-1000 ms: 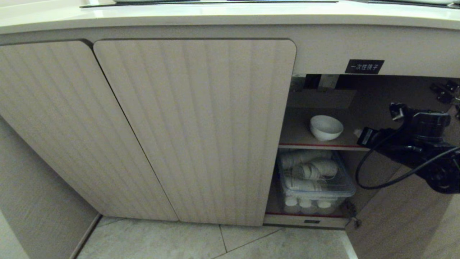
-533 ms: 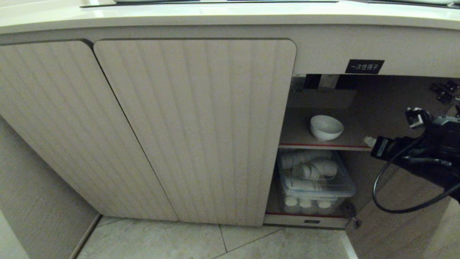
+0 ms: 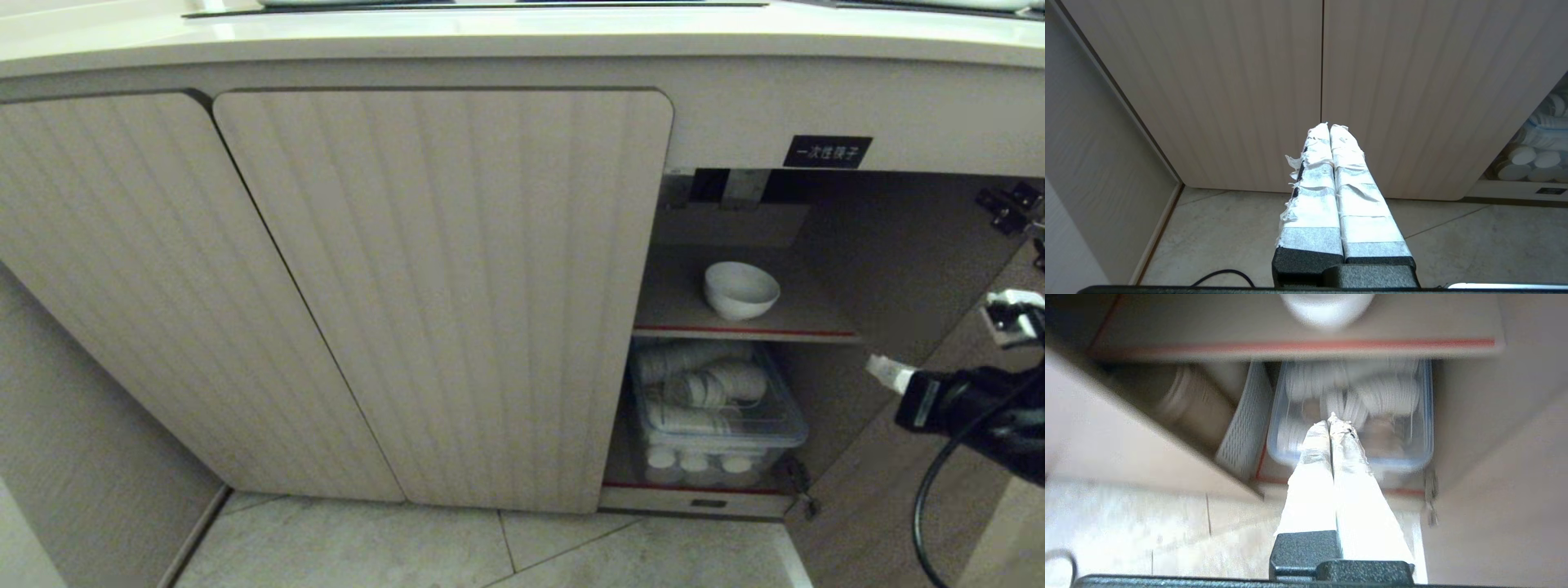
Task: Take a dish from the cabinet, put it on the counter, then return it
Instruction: Close the cabinet door
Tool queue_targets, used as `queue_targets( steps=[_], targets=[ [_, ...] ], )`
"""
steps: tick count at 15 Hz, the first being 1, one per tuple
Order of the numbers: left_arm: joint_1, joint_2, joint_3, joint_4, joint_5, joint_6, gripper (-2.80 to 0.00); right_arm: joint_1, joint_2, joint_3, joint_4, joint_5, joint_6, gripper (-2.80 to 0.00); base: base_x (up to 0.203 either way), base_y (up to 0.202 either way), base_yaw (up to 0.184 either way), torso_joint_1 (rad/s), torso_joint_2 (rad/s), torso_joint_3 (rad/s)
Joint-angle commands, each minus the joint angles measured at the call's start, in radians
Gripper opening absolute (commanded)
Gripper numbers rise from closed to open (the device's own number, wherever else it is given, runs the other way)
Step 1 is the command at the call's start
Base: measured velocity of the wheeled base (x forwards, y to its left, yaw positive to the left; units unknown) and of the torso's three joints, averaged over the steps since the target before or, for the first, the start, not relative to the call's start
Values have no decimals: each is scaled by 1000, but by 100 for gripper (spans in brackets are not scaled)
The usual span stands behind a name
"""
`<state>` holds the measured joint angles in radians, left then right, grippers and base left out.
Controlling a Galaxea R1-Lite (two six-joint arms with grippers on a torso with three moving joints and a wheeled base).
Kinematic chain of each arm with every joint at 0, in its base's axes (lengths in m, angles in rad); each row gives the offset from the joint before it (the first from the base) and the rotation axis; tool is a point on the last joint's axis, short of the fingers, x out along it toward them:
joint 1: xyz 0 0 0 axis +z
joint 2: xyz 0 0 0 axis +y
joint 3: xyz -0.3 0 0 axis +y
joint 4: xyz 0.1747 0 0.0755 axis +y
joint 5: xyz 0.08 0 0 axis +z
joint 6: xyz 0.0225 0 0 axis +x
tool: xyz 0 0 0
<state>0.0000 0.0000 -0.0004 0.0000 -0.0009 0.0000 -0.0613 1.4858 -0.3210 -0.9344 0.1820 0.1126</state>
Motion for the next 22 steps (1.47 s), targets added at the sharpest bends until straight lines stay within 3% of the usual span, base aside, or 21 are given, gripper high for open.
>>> queue_targets(
  steps=[1, 5, 10, 18, 20, 22],
  targets=[
    [0, 0, 0, 0, 0, 0, -280, 0, -95, 76, -6, 13, -8, -280, 0, 0, 0, 0, 0, 0],
    [0, 0, 0, 0, 1, 0, -280, 9, -278, 295, -5, 67, -48, -280, 0, 0, 0, 0, 0, 0],
    [0, 0, -1, 0, 1, 0, -280, 30, -429, 321, 143, 66, -87, -280, 0, 0, 0, 0, 0, 0],
    [0, 0, 0, 0, 0, 0, -280, 32, -753, 321, 706, -27, -253, -280, 0, 0, 0, 0, 0, 0],
    [0, 0, -1, 0, 1, 0, -280, 33, -874, 321, 835, -90, -308, -280, 0, 0, 0, 0, 0, 0],
    [0, 0, -1, 0, 1, 0, -280, 46, -974, 321, 898, -114, -322, -280, 0, 0, 0, 0, 0, 0]
  ],
)
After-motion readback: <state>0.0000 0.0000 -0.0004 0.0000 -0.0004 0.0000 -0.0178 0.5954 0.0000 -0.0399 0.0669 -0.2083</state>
